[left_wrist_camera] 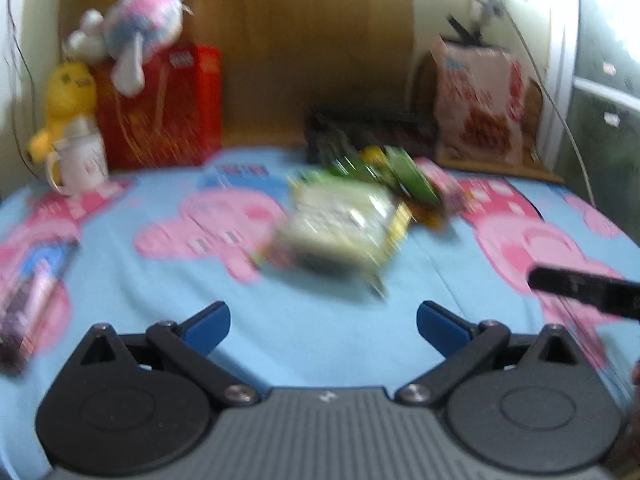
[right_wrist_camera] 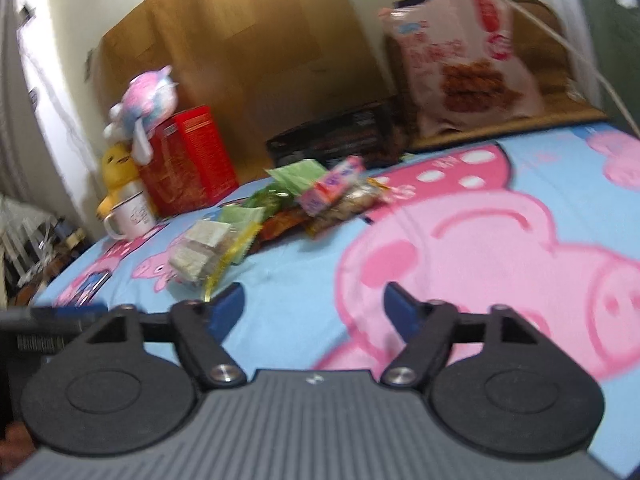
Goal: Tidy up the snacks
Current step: 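Grasp the clear-wrapped cake packet with the left gripper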
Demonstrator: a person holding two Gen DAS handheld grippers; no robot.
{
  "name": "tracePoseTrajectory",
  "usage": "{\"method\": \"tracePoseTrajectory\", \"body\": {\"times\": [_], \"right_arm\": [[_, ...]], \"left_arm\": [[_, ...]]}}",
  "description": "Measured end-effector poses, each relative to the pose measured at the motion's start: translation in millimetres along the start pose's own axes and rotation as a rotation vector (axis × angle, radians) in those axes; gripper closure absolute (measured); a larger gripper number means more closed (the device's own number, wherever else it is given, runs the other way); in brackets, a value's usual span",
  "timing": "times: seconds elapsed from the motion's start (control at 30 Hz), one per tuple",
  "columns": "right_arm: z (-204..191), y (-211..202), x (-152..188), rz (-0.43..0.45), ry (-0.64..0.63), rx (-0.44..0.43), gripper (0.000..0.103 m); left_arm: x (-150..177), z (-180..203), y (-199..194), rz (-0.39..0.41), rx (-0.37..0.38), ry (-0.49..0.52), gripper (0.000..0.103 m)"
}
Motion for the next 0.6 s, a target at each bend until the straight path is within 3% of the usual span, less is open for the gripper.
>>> {"method": "tracePoseTrajectory", "body": {"times": [0.07, 0.33, 0.5, 0.6], "right_arm": [[-9, 9, -9, -0.022, -0.040, -0.038, 0.038], [-59, 61, -27, -0.147, -0.240, -0.140, 0.037], [-80, 94, -24, -0.237, -0.302, -0.171, 0.036], [-82, 107, -24, -0.260, -0.302, -0.183, 0.037]], "left_arm": [[-15, -16, 2, 0.006, -0.005, -0.019, 0.000], [-62, -77, 55, -0.066, 0.045, -0.181, 0.002], [-70, -76, 78, -0.079, 0.136, -0.200, 0.012], [-66, -67, 94, -0.133, 0.166, -0.195, 0.033]]}}
Point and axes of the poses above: each gripper's, at about its wrist camera, not at the fingertips, and y roughly the way its jaws point, z to its right, x to its underside, the point moved 2 cm from there along y, roughly the way its jaws point, and after that the axes turned 5 degrees about x, right-handed, at the moved point
